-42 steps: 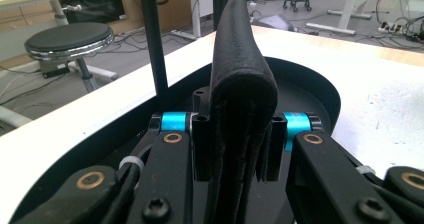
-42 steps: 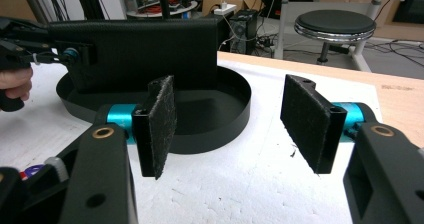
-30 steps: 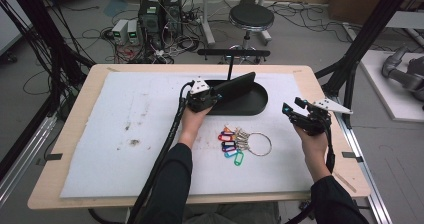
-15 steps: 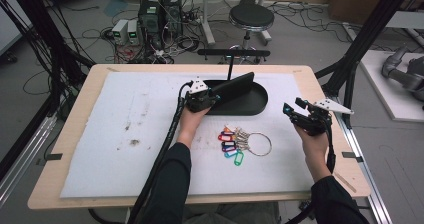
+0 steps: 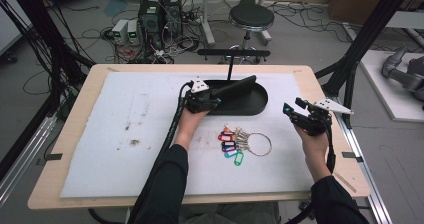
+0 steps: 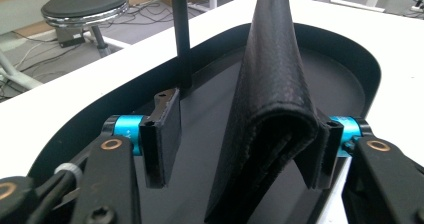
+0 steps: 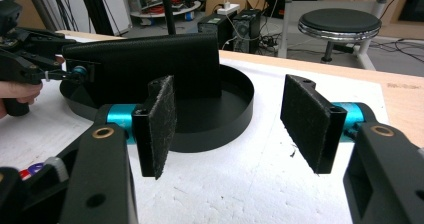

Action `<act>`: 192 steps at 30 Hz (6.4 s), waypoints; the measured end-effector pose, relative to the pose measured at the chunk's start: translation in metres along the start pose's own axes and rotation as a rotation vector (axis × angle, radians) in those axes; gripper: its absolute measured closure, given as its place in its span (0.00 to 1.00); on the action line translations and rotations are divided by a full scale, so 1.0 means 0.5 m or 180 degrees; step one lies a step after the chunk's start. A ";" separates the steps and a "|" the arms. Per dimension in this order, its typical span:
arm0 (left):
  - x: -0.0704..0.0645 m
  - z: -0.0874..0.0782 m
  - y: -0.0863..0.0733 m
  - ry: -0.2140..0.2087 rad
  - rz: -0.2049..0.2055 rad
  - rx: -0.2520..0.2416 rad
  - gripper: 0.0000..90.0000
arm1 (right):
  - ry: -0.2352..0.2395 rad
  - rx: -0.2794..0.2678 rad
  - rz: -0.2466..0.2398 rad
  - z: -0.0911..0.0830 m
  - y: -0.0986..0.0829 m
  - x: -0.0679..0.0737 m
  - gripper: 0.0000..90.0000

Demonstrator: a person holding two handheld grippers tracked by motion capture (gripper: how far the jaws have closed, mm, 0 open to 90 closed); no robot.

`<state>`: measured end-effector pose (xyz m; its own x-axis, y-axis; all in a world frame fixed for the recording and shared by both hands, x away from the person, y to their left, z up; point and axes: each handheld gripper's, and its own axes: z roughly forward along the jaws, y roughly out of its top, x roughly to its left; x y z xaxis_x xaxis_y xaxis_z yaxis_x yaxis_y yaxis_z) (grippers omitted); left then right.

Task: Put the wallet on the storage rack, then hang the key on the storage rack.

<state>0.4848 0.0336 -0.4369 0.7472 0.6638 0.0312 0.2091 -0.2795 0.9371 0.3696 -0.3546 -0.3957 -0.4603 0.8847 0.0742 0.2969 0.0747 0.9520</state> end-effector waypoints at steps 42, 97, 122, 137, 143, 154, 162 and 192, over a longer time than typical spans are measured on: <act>-0.001 -0.185 -0.027 0.0153 -0.0269 -0.0242 0.43 | -0.0041 0.0003 0.0014 0.000 -0.001 -0.004 0.44; -0.027 -0.482 -0.135 0.0578 -0.0328 -0.0211 0.27 | -0.0026 0.0057 -0.0113 -0.109 -0.054 0.038 0.38; -0.024 -0.476 -0.145 0.0584 -0.0312 -0.0159 0.27 | 0.0300 0.0661 -0.0254 -0.028 -0.086 0.064 0.55; -0.027 -0.478 -0.151 0.0577 -0.0311 -0.0124 0.27 | 0.0581 0.0938 -0.0397 0.038 -0.089 0.073 0.71; -0.029 -0.481 -0.153 0.0583 -0.0309 -0.0103 0.27 | 0.0646 0.1095 -0.0316 0.051 -0.091 0.070 0.76; -0.028 -0.477 -0.151 0.0568 -0.0316 -0.0127 0.27 | 0.0451 0.1336 -0.0366 0.036 -0.104 0.099 0.83; -0.032 -0.473 -0.149 0.0544 -0.0290 -0.0121 0.27 | 0.0353 0.1470 -0.0323 0.046 -0.112 0.094 0.90; -0.033 -0.480 -0.153 0.0599 -0.0304 -0.0126 0.27 | 0.0576 0.0706 0.0033 0.013 -0.066 0.113 0.97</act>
<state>0.3049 0.2106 -0.4254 0.5936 0.8048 0.0025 0.2457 -0.1841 0.9517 0.3394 -0.3042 -0.4249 -0.5922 0.7909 0.1544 0.4691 0.1826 0.8641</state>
